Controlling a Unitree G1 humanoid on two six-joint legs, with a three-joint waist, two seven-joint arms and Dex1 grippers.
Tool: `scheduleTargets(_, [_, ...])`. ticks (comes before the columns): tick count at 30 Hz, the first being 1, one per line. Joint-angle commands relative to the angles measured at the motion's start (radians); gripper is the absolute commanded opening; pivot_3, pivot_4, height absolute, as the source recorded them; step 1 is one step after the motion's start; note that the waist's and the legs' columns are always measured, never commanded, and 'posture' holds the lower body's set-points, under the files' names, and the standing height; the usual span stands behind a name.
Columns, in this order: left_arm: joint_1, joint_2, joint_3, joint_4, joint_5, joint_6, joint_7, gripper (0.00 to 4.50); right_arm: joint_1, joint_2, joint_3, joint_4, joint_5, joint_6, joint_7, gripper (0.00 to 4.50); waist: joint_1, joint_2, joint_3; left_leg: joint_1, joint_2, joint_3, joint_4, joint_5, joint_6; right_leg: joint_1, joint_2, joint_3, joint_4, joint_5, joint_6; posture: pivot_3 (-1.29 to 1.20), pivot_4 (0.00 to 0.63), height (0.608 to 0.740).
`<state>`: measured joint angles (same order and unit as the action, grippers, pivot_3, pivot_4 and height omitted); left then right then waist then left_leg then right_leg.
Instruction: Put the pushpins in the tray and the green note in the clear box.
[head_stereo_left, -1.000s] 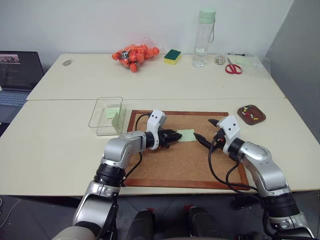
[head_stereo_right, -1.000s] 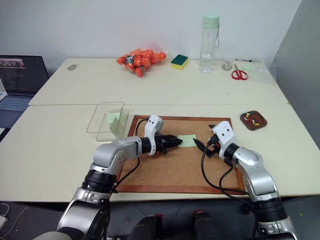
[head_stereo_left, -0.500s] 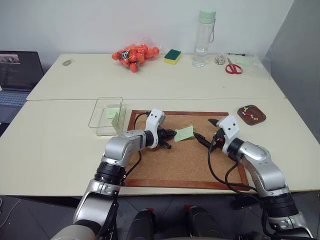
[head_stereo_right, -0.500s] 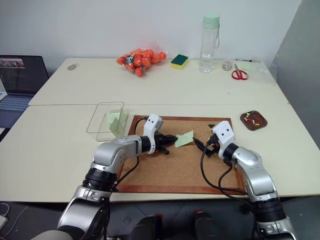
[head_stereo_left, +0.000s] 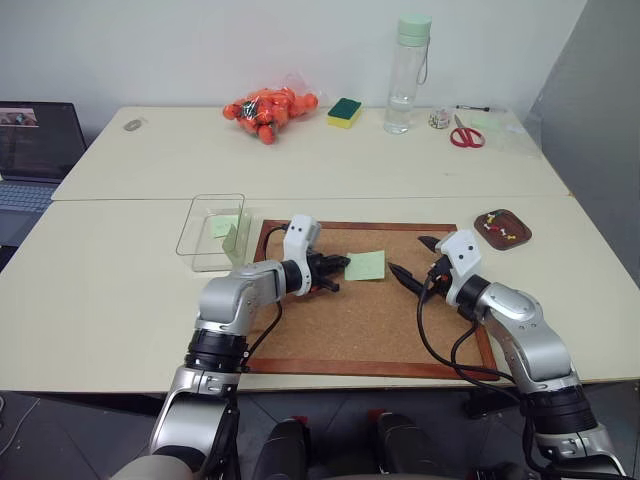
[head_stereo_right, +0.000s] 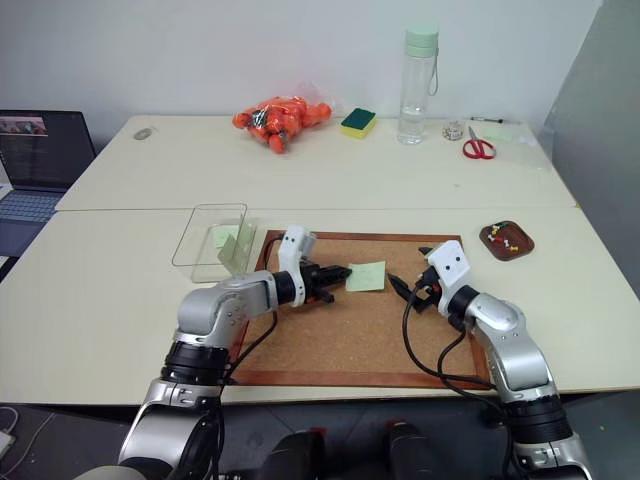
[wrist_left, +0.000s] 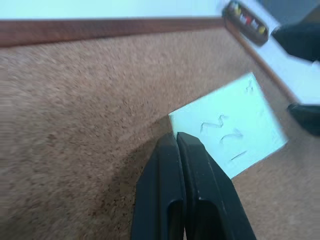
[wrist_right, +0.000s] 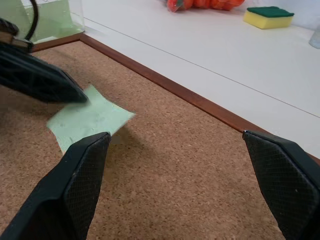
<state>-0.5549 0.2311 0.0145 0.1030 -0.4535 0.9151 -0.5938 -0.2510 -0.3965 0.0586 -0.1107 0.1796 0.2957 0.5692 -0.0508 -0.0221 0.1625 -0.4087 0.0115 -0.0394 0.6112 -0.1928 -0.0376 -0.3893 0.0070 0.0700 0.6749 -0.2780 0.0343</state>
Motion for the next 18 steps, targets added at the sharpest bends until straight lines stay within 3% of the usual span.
scheduleTargets(1, [0.025, -0.007, 0.068, -0.105, -0.068, 0.041, 0.029, 0.06, -0.02, -0.003, -0.019, -0.003, 0.014, -0.024, 0.014, 4.5, 0.0, 0.0, 0.0, 0.0, 0.0, 0.0, 0.0, 0.0, 0.0, 0.0, 0.0, 0.0, 0.0, 0.0, 0.0, 0.0, 0.15, 0.74])
scheduleTargets(18, [0.139, 0.048, 0.304, -0.368, -0.233, 0.158, 0.193, 0.06, -0.034, 0.038, 0.039, -0.081, 0.147, 0.025, 0.172, 4.5, -0.001, -0.004, 0.002, 0.0, 0.001, -0.001, 0.0, 0.0, -0.001, 0.0, 0.0, 0.0, 0.0, 0.0, 0.0, 0.0, 0.15, 0.74])
